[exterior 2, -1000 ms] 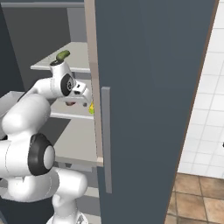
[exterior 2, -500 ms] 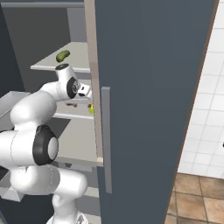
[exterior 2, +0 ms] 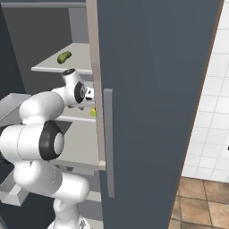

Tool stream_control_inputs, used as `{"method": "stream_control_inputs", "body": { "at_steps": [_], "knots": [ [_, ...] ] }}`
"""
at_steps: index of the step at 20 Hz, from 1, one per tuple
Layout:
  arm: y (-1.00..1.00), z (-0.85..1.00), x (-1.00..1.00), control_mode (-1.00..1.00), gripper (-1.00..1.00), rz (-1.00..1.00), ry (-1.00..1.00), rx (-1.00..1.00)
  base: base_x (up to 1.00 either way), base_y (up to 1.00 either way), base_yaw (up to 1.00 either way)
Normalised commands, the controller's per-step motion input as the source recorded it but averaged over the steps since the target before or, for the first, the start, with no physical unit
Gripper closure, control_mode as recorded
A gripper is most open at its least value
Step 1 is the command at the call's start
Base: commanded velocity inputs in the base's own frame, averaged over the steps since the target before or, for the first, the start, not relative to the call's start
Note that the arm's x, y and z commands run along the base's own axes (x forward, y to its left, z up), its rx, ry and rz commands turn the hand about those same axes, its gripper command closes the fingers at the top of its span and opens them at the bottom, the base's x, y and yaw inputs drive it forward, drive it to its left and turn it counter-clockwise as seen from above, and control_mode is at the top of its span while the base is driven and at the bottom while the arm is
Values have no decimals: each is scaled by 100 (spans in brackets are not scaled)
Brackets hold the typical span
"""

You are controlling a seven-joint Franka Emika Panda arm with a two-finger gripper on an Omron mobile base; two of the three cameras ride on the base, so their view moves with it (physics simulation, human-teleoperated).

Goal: Take the corn, cucumber, and mango from the freezer and place them in the bowl on the counter.

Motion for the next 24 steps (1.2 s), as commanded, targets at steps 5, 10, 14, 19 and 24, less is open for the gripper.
{"method": "stream_control_inputs", "body": {
  "at_steps": [5, 10, 14, 19, 24],
  "knots": [
    [-3, -29, 38, -100, -100, 0, -1, -3, 0, 0, 0],
    [0, -32, 49, -100, -100, 0, 0, -1, 0, 0, 0],
    [0, -30, 59, -100, -100, 0, 0, -3, 0, 0, 0],
    [0, -17, 25, -100, 100, 0, 0, -1, 0, 0, 0],
    [0, -1, -20, -100, 100, 0, 0, 0, 0, 0, 0]
  ]
}}
